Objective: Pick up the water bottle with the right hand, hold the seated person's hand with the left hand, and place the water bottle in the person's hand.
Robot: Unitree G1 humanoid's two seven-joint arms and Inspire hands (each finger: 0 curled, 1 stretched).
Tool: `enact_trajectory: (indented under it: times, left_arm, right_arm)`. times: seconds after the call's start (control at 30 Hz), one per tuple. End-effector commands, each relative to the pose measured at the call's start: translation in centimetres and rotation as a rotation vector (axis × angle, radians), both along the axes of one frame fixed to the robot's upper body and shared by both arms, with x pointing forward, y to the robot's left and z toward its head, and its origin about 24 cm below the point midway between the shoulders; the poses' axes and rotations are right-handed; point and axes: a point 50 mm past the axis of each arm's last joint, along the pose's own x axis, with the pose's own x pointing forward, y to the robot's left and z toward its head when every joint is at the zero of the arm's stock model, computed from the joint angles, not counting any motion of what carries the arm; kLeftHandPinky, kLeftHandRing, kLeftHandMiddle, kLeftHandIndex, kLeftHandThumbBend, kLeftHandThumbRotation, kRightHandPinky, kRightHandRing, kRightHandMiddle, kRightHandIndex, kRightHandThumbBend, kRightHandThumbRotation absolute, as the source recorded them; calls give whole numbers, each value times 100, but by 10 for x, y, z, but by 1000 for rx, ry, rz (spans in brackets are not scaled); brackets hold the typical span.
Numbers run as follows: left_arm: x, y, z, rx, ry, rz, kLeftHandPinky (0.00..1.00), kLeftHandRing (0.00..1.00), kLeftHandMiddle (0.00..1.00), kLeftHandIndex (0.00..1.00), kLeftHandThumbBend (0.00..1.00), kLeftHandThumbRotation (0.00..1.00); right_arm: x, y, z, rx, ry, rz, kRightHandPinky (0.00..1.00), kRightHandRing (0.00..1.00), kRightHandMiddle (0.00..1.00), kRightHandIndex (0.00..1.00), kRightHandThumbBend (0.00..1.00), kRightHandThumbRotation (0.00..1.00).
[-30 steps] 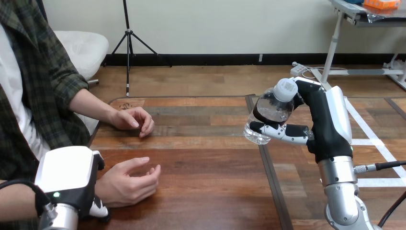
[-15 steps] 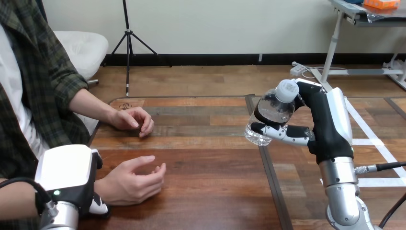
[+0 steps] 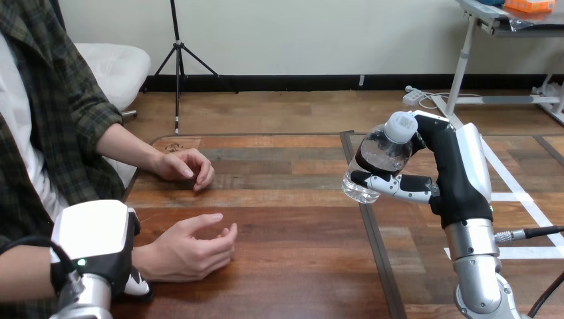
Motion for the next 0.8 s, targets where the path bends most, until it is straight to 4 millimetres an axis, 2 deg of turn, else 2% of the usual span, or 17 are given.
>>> enact_trajectory:
  times: [0.0,0.5,0.77]
  left_arm:
    - [-7,6,-18,41,166,9,60,63,66,67,90,0]
    - [-8,2,-19,-29,312,-44,65,69,72,72,86,0]
    - [-10,-3,-20,-106,334,-90,66,69,72,73,86,0]
  right_arm:
    - [13,-1,30,22,-128,13,43,45,48,45,74,0]
    - [13,-4,31,17,-123,6,43,45,49,46,74,0]
    - [13,-4,31,20,-124,6,43,45,49,46,74,0]
